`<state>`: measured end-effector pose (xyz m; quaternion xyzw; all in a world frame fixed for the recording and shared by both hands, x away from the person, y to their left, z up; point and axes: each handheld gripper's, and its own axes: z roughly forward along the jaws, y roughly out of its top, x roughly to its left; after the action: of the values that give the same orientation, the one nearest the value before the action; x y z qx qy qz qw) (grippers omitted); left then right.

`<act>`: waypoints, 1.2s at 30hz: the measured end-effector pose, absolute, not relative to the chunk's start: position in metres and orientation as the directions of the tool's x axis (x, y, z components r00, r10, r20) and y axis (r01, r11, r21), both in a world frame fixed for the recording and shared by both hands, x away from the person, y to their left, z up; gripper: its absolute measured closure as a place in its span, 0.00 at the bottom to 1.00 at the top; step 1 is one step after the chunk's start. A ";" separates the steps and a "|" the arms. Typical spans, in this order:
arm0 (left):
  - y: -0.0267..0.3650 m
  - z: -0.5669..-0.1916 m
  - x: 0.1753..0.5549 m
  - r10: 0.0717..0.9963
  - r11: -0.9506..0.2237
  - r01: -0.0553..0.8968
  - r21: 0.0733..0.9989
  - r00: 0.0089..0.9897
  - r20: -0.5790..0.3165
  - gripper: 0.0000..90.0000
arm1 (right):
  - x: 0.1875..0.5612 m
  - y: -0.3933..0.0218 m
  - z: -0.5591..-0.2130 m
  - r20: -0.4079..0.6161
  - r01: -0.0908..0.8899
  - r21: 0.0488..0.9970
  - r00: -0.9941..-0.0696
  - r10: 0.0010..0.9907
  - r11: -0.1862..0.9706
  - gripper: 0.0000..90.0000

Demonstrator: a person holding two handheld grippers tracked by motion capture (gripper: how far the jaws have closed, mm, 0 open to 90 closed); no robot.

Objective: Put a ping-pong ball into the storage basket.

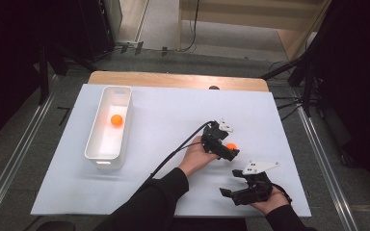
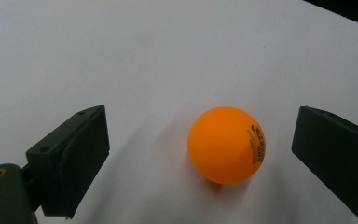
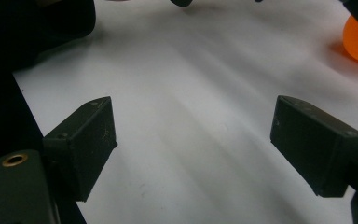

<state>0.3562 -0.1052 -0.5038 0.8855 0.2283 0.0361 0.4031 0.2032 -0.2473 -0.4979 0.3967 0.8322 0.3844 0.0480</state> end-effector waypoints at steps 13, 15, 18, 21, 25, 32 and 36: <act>-0.113 -0.520 0.351 0.432 -0.660 0.312 0.683 0.902 0.006 0.05 | 0.203 -0.246 -0.498 0.225 0.622 0.675 -0.686 0.692 0.397 0.14; -0.114 -0.520 0.349 0.432 -0.666 0.303 0.682 0.902 0.021 0.05 | 0.203 -0.246 -0.498 0.225 0.622 0.675 -0.686 0.692 0.397 0.14; -0.116 -0.521 0.348 0.422 -0.682 0.289 0.671 0.906 0.039 0.05 | 0.203 -0.246 -0.499 0.225 0.622 0.675 -0.686 0.692 0.397 0.14; -0.116 -0.521 0.348 0.426 -0.673 0.296 0.678 0.904 0.029 0.05 | 0.203 -0.246 -0.499 0.228 0.624 0.673 -0.686 0.691 0.397 0.14; -0.115 -0.520 0.347 0.401 -0.683 0.271 0.679 0.915 0.037 0.10 | 0.203 -0.245 -0.499 0.232 0.627 0.667 -0.688 0.688 0.402 0.14; -0.112 -0.519 0.342 0.345 -0.681 0.225 0.697 0.938 0.035 0.33 | 0.203 -0.245 -0.499 0.231 0.628 0.667 -0.686 0.690 0.401 0.14; -0.111 -0.519 0.340 0.338 -0.671 0.214 0.710 0.941 0.035 0.41 | 0.203 -0.245 -0.500 0.227 0.625 0.666 -0.690 0.687 0.408 0.14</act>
<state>0.3397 -0.1114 -0.5195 0.9104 0.1516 0.0820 0.3761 0.2031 -0.2447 -0.4996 0.3914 0.8379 0.3782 0.0413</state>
